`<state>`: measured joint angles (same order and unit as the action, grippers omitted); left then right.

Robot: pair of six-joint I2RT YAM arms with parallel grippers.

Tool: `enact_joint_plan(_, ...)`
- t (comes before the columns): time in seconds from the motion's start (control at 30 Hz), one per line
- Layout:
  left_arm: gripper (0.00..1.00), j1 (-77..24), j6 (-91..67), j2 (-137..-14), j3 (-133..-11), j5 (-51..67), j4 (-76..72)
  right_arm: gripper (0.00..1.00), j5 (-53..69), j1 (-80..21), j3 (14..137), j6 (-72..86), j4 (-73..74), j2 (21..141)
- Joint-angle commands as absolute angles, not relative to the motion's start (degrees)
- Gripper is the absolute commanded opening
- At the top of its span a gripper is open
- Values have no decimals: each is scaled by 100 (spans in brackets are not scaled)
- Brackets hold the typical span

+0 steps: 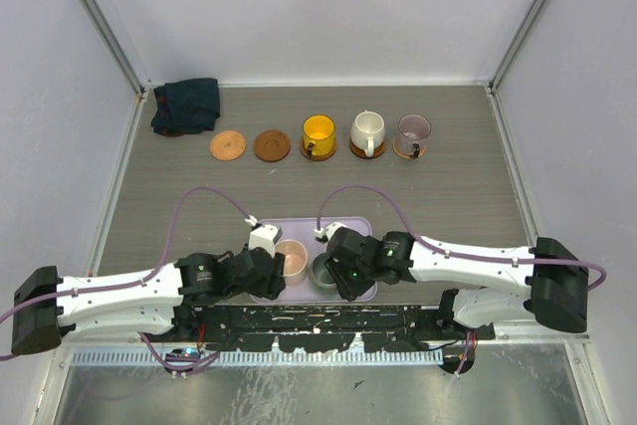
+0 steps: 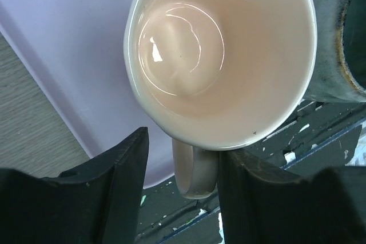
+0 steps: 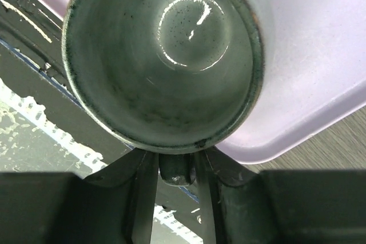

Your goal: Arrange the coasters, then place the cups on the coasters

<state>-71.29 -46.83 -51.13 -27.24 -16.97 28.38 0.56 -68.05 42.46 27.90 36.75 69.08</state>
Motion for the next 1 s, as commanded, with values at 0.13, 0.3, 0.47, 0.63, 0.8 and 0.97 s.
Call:
enact_joint_plan(0.13, 57, -7145, -4529, -5157, -2864, -2123, 2442, 47, -263, -6973, 4391, 2934, 3480, 7242)
enact_joint_plan(0.3, 57, -7146, -4467, -5314, -2931, -2192, 2400, 48, -387, -7004, 4427, 2991, 3408, 7317)
enact_joint_plan(0.47, 55, -7146, -4454, -5505, -2982, -2214, 2404, 48, -480, -7048, 4430, 3047, 3345, 7343)
enact_joint_plan(0.63, 54, -7145, -4470, -5628, -2975, -2306, 2362, 47, -574, -7099, 4397, 3078, 3340, 7406)
enact_joint_plan(0.8, 54, -7143, -4517, -5571, -2903, -2487, 2287, 46, -667, -7128, 4395, 3109, 3349, 7427)
enact_joint_plan(0.97, 52, -7146, -4510, -5573, -2878, -2618, 2233, 45, -701, -7137, 4395, 3126, 3354, 7444)
